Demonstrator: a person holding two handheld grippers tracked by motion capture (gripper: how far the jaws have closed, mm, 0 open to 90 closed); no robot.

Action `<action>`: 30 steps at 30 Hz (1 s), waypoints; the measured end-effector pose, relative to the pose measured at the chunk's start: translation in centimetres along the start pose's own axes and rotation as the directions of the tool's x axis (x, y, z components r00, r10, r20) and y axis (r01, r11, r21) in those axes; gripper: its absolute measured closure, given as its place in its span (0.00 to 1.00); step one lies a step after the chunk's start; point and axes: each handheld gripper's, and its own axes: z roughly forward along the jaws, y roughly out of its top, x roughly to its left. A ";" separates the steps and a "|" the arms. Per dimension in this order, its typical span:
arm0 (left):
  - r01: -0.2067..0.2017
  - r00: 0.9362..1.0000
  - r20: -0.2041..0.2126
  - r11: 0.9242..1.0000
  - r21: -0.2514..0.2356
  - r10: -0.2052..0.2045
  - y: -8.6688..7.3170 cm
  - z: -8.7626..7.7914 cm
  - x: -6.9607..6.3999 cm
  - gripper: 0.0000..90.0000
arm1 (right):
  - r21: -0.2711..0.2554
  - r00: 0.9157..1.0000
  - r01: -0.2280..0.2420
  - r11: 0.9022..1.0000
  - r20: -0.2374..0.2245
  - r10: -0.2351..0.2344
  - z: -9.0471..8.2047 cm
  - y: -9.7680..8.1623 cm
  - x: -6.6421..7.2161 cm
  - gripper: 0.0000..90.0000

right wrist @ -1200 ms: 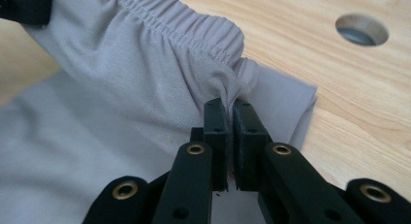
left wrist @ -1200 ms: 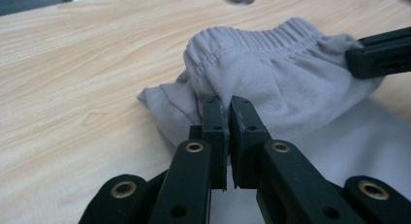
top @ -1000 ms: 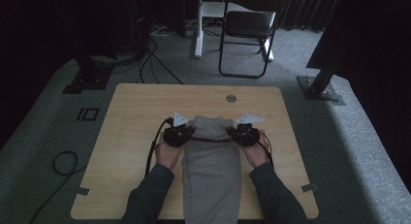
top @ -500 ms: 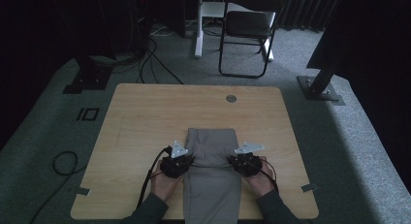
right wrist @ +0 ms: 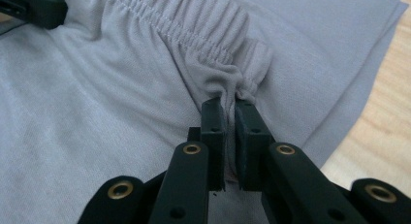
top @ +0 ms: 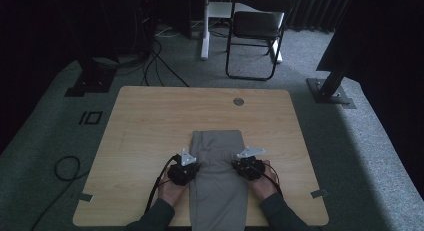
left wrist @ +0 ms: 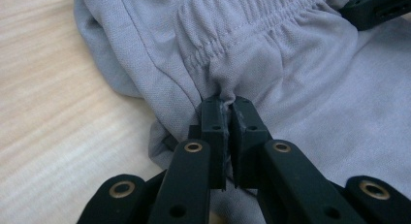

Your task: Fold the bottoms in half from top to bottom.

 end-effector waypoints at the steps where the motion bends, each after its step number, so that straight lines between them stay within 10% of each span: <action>1: 0.002 1.000 -0.004 1.000 -0.002 -0.002 0.2 0.2 0.2 0.96 | -0.002 1.000 -0.003 1.000 0.002 0.003 0.2 0.2 -0.2 0.93; 30: 0.087 0.981 -0.170 0.996 -0.020 -0.089 7.5 7.6 7.4 0.96 | -0.046 0.988 -0.128 0.991 0.080 0.132 7.9 8.0 -7.8 0.93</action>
